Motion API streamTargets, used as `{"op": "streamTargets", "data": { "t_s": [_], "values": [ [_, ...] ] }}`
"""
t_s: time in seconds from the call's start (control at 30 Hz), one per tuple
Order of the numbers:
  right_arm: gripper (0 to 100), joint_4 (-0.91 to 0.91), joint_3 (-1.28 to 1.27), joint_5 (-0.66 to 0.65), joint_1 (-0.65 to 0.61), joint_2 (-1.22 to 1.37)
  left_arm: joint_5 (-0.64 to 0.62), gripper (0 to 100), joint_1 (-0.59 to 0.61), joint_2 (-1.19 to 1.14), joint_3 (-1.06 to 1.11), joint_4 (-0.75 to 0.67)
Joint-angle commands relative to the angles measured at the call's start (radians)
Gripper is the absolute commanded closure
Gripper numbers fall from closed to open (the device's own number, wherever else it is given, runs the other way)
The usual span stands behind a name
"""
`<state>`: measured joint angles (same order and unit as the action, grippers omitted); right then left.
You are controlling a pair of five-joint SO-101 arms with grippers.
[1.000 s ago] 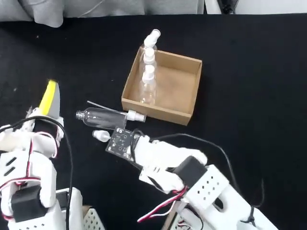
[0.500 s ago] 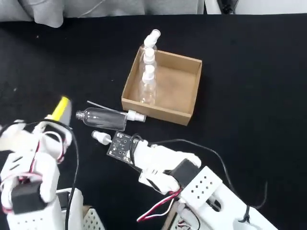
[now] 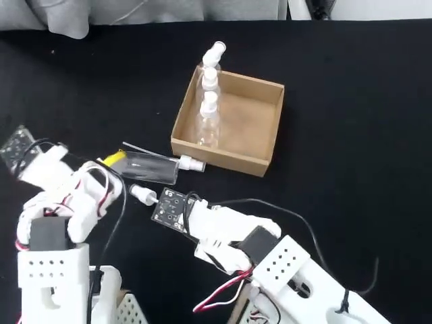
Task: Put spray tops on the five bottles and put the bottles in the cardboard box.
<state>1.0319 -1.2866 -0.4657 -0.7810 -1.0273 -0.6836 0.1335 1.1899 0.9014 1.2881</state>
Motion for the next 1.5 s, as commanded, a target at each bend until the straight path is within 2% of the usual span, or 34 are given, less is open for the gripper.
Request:
{"op": "streamTargets", "data": {
  "t_s": [0.0, 0.43, 0.67, 1.1, 1.2, 1.47],
  "values": [
    [91.7, -0.025, 0.007, -0.012, -0.02, -0.018, -0.014, 73, -0.062, -0.049, -0.004, -0.008],
    [91.7, -0.023, 0.007, -0.012, -0.02, -0.018, -0.014, 73, -0.097, -0.333, -0.01, -0.037],
    [91.7, -0.021, 0.007, -0.012, -0.02, -0.018, -0.018, 73, -0.177, -0.423, -0.001, -0.071],
    [91.7, -0.018, 0.005, -0.012, -0.023, -0.018, -0.021, 73, -0.174, -0.634, 0.022, -0.213],
    [91.7, -0.018, 0.005, -0.012, -0.023, -0.018, -0.061, 73, -0.174, -0.669, 0.022, -0.247],
    [91.7, -0.018, 0.005, -0.012, -0.023, -0.018, -0.083, 74, -0.174, -0.775, 0.01, -0.262]
  ]
}}
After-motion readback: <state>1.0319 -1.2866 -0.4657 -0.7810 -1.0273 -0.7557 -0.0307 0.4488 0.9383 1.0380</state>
